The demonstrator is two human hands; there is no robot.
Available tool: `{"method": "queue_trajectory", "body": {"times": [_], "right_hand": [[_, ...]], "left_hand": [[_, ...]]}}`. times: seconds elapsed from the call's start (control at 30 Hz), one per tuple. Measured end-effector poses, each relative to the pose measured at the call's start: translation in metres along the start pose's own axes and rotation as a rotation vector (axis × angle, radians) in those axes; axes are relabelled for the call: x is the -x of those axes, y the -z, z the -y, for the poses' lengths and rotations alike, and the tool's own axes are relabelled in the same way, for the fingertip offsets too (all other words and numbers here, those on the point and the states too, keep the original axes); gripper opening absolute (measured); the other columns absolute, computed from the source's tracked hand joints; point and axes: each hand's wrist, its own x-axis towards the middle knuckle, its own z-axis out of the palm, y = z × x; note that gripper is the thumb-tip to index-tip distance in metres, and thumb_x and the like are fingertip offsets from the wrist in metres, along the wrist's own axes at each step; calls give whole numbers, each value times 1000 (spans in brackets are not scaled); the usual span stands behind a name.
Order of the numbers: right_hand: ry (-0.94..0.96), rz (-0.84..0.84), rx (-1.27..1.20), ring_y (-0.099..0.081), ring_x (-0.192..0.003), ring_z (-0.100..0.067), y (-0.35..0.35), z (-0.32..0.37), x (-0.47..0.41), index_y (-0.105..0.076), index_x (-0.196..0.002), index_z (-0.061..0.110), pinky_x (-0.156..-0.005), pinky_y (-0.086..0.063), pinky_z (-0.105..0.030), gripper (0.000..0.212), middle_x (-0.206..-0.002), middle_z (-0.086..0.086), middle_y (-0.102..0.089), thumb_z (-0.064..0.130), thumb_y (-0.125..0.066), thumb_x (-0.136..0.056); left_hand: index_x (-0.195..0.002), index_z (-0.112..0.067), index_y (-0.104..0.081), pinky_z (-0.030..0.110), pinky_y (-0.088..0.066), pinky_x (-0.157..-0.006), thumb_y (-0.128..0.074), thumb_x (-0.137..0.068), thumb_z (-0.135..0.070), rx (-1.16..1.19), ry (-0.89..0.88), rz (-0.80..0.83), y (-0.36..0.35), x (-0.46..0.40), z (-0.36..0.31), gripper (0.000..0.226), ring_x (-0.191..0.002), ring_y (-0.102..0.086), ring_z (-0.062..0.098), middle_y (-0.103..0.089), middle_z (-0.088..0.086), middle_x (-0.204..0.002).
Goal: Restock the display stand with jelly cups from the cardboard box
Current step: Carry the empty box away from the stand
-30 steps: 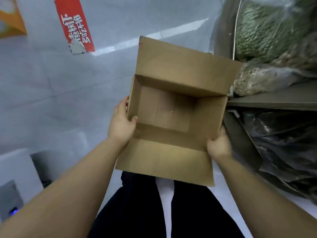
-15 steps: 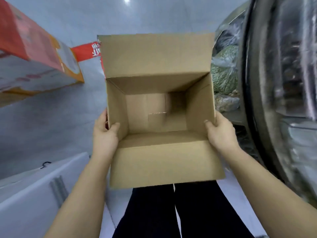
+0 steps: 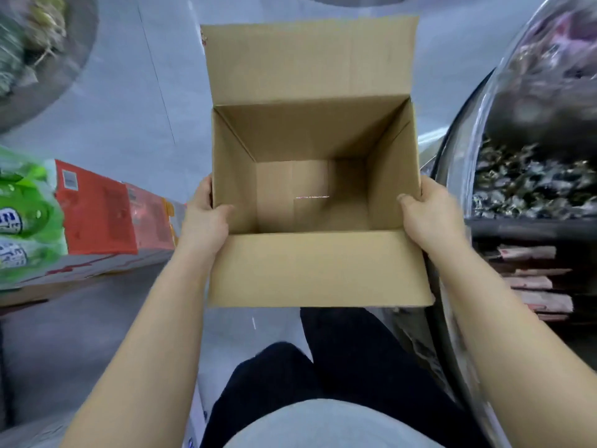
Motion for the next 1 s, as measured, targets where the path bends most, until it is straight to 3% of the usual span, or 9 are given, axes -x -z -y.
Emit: {"method": "queue_trajectory", "body": {"times": [0.17, 0.23, 0.33, 0.47, 0.6, 0.67, 0.73, 0.9, 1.0], "right_hand": [[41, 1, -37, -57, -94, -34, 50, 55, -83, -56, -110, 21, -78, -47, -40, 24, -100, -10, -65, 23, -44, -89], [36, -18, -63, -57, -96, -34, 62, 71, -117, -56, -112, 22, -84, -48, -44, 26, -105, -10, -65, 23, -44, -89], [4, -37, -76, -57, -95, -30, 71, 92, -174, -55, -115, 23, -80, -47, -38, 27, -107, -8, -64, 23, -45, -90], [-79, -52, -75, -58, -93, -31, 82, 123, -257, -57, -110, 19, -82, -48, -41, 23, -102, -7, -65, 23, -45, -90], [-154, -126, -110, -58, -81, -30, 106, 149, -337, -56, -100, 20, -72, -49, -39, 13, -92, -8, -64, 22, -47, -91], [-192, -167, -103, -56, -73, -29, 123, 157, -369, -53, -92, 23, -62, -46, -35, 6, -83, -5, -61, 24, -48, -90], [-236, -215, -72, -56, -75, -31, 141, 159, -402, -53, -92, 20, -63, -45, -34, 8, -84, -7, -60, 24, -47, -90], [-364, -285, -48, -54, -83, -35, 190, 133, -498, -54, -98, 2, -73, -47, -41, 21, -94, -19, -61, 21, -47, -91], [-419, -320, -128, -56, -88, -36, 226, 104, -563, -55, -105, 3, -77, -48, -42, 24, -99, -18, -63, 20, -46, -91]], "left_hand": [[-116, -24, -60, 27, -51, -80, -48, -81, 2, 4, -55, -17, -22, -79, -96, 46, -98, -65, 14, -69, -9, -101], [-119, -24, -59, 30, -51, -82, -50, -81, -2, 0, -69, 4, -34, -113, -124, 45, -100, -65, 15, -70, -7, -107], [-121, -24, -58, 37, -49, -91, -51, -80, -4, 6, -79, 35, -56, -175, -158, 46, -104, -64, 18, -68, -3, -112], [-118, -25, -61, 29, -50, -80, -52, -80, -2, -11, -97, 95, -93, -271, -209, 46, -97, -66, 13, -70, -10, -102], [-108, -30, -63, 30, -50, -84, -48, -81, 5, -6, -131, 232, -139, -360, -277, 47, -95, -66, 10, -70, -11, -101], [-95, -37, -62, 24, -50, -79, -45, -81, 8, -19, -154, 304, -167, -395, -313, 50, -85, -66, 1, -70, -18, -91], [-91, -37, -61, 17, -50, -73, -45, -79, 11, -65, -176, 366, -202, -426, -344, 52, -78, -64, -4, -69, -22, -85], [-104, -25, -58, 31, -48, -82, -45, -80, 11, -158, -187, 475, -311, -497, -398, 46, -93, -62, 18, -67, -7, -95], [-120, -23, -56, 33, -48, -87, -48, -81, 4, -237, -211, 522, -390, -535, -433, 49, -99, -63, 17, -68, -4, -108]]}}
